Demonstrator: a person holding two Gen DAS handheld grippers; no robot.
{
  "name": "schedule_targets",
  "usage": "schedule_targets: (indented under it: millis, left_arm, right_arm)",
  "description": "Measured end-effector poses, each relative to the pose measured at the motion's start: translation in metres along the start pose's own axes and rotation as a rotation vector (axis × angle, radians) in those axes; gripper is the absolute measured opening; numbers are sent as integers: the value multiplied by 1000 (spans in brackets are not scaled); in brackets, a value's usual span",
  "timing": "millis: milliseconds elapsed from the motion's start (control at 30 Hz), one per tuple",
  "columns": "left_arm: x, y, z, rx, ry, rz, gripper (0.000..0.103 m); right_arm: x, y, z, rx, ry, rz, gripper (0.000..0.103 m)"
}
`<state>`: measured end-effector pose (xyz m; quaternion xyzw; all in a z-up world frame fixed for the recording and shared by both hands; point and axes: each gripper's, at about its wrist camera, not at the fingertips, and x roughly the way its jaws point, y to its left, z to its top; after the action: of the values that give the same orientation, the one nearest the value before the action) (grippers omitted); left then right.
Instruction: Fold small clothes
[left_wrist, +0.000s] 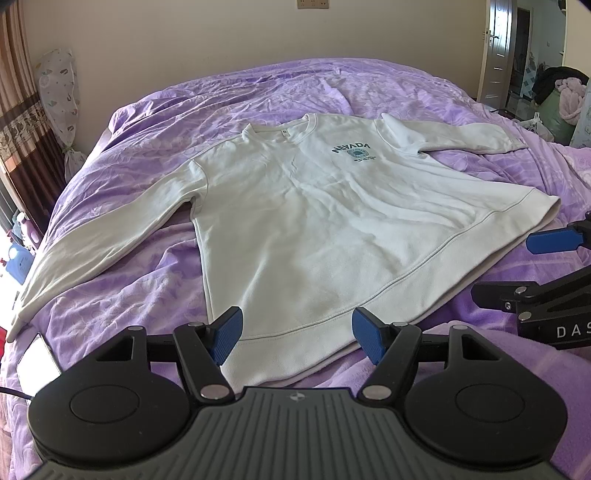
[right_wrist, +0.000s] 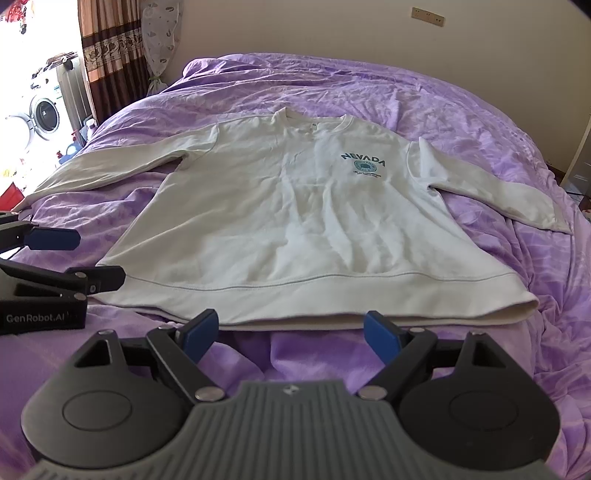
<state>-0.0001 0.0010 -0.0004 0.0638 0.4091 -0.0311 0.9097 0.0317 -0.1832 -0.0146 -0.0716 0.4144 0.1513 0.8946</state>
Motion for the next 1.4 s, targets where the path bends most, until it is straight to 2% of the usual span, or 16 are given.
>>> schedule_targets:
  millis: [1400]
  left_arm:
    - [0,0,0,0,-1,0,80]
  right_arm:
    - [3,3,-3,-5,8,1,82]
